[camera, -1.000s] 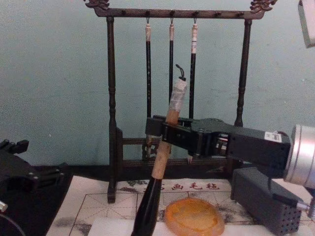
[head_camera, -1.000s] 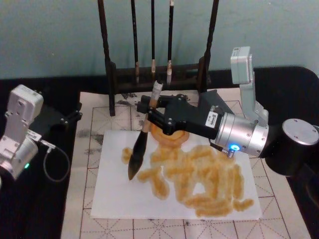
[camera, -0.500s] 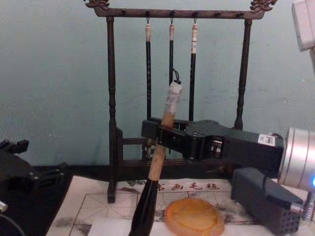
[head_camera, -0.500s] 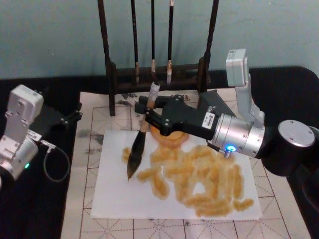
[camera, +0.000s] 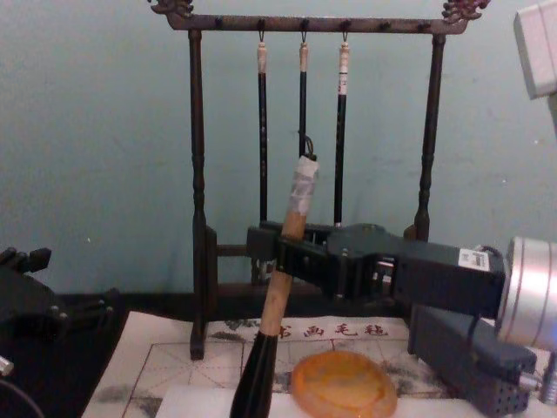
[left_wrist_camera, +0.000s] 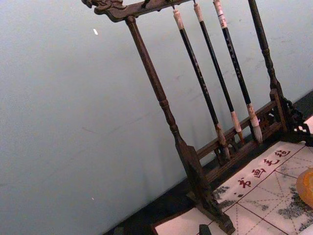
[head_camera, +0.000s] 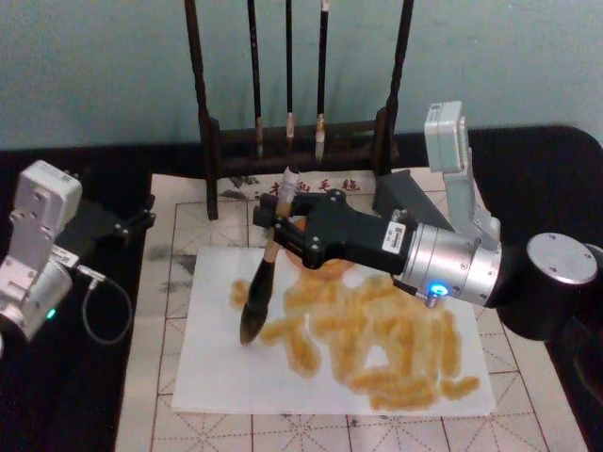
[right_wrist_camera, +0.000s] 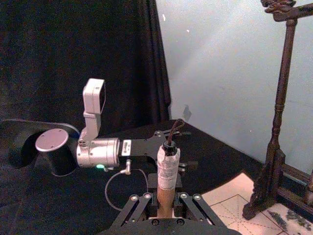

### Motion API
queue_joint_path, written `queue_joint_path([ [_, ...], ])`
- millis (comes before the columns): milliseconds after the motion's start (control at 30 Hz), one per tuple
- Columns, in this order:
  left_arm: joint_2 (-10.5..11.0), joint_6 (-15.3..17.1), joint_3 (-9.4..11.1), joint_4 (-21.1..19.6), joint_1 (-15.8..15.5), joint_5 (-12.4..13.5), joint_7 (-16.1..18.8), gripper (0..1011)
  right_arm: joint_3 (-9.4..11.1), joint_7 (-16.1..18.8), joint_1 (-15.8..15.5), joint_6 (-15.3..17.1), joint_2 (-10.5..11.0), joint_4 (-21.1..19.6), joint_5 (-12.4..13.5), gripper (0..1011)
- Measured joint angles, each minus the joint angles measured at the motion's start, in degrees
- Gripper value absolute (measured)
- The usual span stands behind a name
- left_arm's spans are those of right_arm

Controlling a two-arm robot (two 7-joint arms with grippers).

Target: Pick up the brush from the inkstone, write on the paper, then place the brush back to its original position.

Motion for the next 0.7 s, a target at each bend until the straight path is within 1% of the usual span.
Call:
queue_joint_path([
  [67,0.00,0.00,0.00,0.00,0.00,0.00,0.00,1001,0.00,0.00,0.00,0.00,0.00,0.00,0.00,187],
  [300,0.00,0.00,0.00,0.00,0.00,0.00,0.00,1001,-0.32,0.41,-0.59,1.34,1.16,-1.69,0.29,187],
  [533,0.00,0.00,0.00,0.00,0.00,0.00,0.00,1001,-0.66,1.14,-1.00,3.02,2.26,-3.20,1.77,187],
  [700,0.00,0.00,0.00,0.00,0.00,0.00,0.00,1001,-0.98,1.27,-1.15,3.64,2.92,-4.07,2.37,187],
])
